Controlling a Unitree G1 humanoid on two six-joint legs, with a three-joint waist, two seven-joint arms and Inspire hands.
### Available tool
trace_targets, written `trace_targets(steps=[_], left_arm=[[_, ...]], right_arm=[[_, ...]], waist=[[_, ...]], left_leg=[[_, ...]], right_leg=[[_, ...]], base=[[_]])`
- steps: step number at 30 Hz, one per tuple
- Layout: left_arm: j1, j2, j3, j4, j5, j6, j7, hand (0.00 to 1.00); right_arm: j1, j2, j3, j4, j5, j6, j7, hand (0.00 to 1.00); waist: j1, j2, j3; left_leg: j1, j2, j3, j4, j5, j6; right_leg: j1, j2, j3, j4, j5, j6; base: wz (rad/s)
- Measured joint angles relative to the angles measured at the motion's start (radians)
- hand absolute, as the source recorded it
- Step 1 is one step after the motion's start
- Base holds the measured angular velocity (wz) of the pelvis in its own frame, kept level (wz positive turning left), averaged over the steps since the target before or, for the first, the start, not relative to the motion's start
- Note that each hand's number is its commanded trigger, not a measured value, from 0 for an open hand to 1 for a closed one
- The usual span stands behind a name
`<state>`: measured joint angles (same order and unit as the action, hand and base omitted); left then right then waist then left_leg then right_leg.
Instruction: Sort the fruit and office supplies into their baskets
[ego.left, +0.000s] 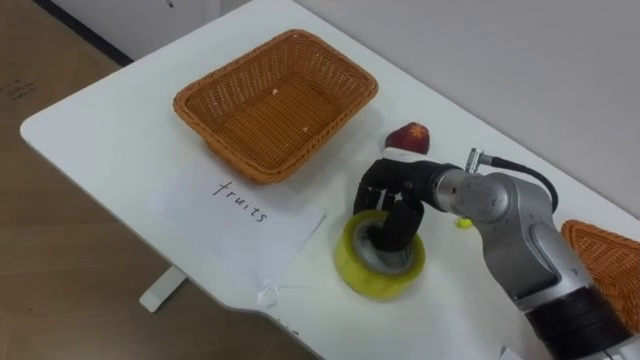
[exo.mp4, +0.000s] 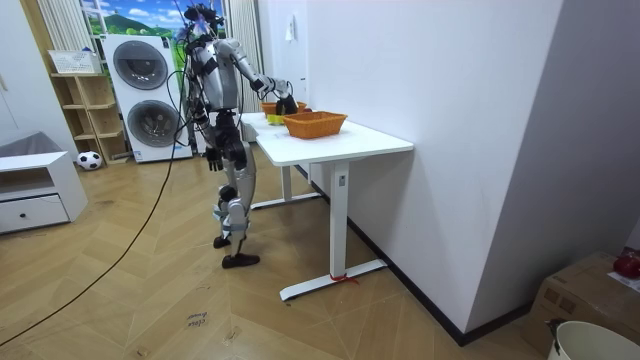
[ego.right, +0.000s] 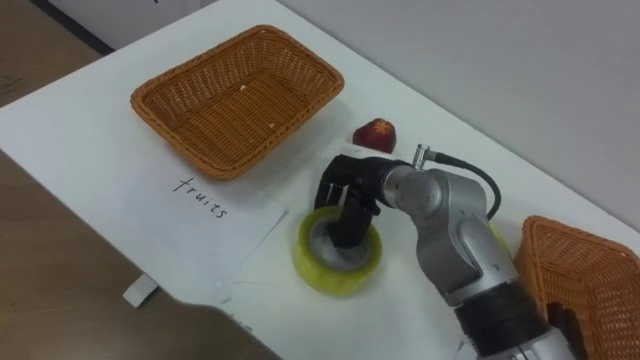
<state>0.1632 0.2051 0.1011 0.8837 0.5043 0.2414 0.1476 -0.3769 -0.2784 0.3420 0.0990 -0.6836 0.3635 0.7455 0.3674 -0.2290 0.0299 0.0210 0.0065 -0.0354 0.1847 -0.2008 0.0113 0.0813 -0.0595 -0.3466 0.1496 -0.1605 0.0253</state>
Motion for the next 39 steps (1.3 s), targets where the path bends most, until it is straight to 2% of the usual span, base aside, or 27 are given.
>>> trace_targets(steps=[10, 12, 13, 15, 17, 18, 20, 25, 30, 34, 37, 39], left_arm=[[0.002, -0.001, -0.007, 0.0, -0.004, -0.003, 0.039, 0.0], [0.003, -0.001, -0.007, 0.0, -0.023, -0.008, 0.039, 0.0], [0.006, -0.001, -0.006, 0.0, -0.023, -0.012, 0.042, 0.0], [0.01, -0.001, -0.005, 0.001, -0.022, -0.02, 0.05, 0.0], [0.021, -0.004, 0.003, -0.001, -0.021, -0.036, 0.072, 0.0], [0.02, -0.008, 0.009, -0.001, -0.021, -0.04, 0.076, 0.0], [0.026, -0.016, 0.02, 0.002, -0.022, -0.044, 0.085, 0.0], [0.029, -0.02, 0.02, 0.001, -0.043, -0.059, 0.086, 0.0], [0.029, -0.023, 0.018, 0.001, -0.043, -0.098, 0.089, 0.0], [0.031, -0.031, 0.014, 0.008, -0.042, -0.112, 0.105, 0.0], [0.038, -0.031, 0.015, 0.02, -0.042, -0.118, 0.113, 0.0], [0.054, -0.03, 0.015, 0.022, -0.042, -0.118, 0.113, 0.0]], right_arm=[[0.0, 0.001, 0.004, -0.003, -0.019, -0.011, 0.0, 1.0], [0.0, 0.0, 0.002, -0.005, -0.017, -0.027, -0.001, 1.0], [0.001, -0.001, 0.0, -0.008, -0.016, -0.036, -0.001, 1.0], [0.014, -0.003, -0.014, -0.03, -0.01, -0.04, -0.004, 1.0], [0.024, -0.009, -0.049, -0.056, 0.01, -0.061, -0.015, 1.0], [0.032, -0.011, -0.065, -0.073, 0.01, -0.065, -0.019, 1.0], [0.045, -0.031, -0.105, -0.127, 0.015, -0.08, -0.055, 1.0], [0.045, -0.05, -0.171, -0.166, 0.059, -0.094, -0.13, 1.0], [0.045, -0.053, -0.191, -0.182, 0.07, -0.114, -0.174, 1.0], [0.045, -0.054, -0.213, -0.198, 0.089, -0.126, -0.198, 1.0], [0.045, -0.07, -0.219, -0.224, 0.09, -0.127, -0.211, 1.0], [0.045, -0.072, -0.239, -0.231, 0.099, -0.151, -0.221, 1.0]], waist=[[-0.013, 0.008, -0.0015], [-0.024, 0.01, -0.002], [-0.031, 0.006, -0.0067], [-0.041, 0.007, -0.0073], [-0.073, 0.012, -0.0096], [-0.076, 0.012, -0.0108], [-0.097, 0.025, -0.0114], [-0.141, 0.047, -0.0243], [-0.171, 0.051, -0.0243], [-0.174, 0.053, -0.0227], [-0.178, 0.055, -0.0214], [-0.189, 0.055, -0.0214]], left_leg=[[0.003, 0.0, 0.003, 0.003, 0.0, 0.0], [0.002, 0.0, 0.003, 0.002, 0.0, 0.0], [0.003, -0.001, 0.005, 0.001, 0.0, 0.0], [0.005, -0.001, 0.008, 0.001, 0.0, 0.0], [0.005, -0.001, 0.008, 0.003, 0.0, 0.0], [0.005, -0.001, 0.008, 0.003, 0.0, 0.0], [0.008, -0.001, 0.01, 0.003, 0.0, 0.0], [0.02, 0.0, 0.024, 0.002, 0.001, 0.001], [0.03, 0.001, 0.035, 0.0, 0.001, 0.001], [0.034, 0.001, 0.042, -0.004, 0.001, 0.001], [0.034, 0.001, 0.042, -0.007, 0.001, 0.001], [0.035, 0.001, 0.04, -0.009, 0.001, 0.001]], right_leg=[[0.003, 0.0, 0.005, 0.0, 0.0, 0.0], [0.002, 0.0, 0.008, -0.001, 0.0, 0.0], [0.0, 0.0, 0.018, 0.0, 0.0, 0.0], [0.001, 0.0, 0.021, 0.0, 0.0, 0.0], [0.002, 0.0, 0.022, 0.0, 0.0, 0.0], [0.002, 0.0, 0.022, 0.0, 0.0, 0.0], [0.004, -0.001, 0.023, 0.0, 0.0, 0.0], [0.01, -0.001, 0.046, 0.0, 0.0, 0.0], [0.014, -0.001, 0.059, 0.001, 0.0, 0.0], [0.014, 0.0, 0.062, 0.002, 0.0, 0.0], [0.015, 0.0, 0.063, 0.003, 0.0, -0.001], [0.016, 0.0, 0.066, 0.002, 0.0, -0.001]], base=[[0.0], [-0.02], [-0.05], [-0.05], [0.0], [0.0], [-0.02], [-0.09], [-0.06], [-0.05], [0.0], [0.0]])
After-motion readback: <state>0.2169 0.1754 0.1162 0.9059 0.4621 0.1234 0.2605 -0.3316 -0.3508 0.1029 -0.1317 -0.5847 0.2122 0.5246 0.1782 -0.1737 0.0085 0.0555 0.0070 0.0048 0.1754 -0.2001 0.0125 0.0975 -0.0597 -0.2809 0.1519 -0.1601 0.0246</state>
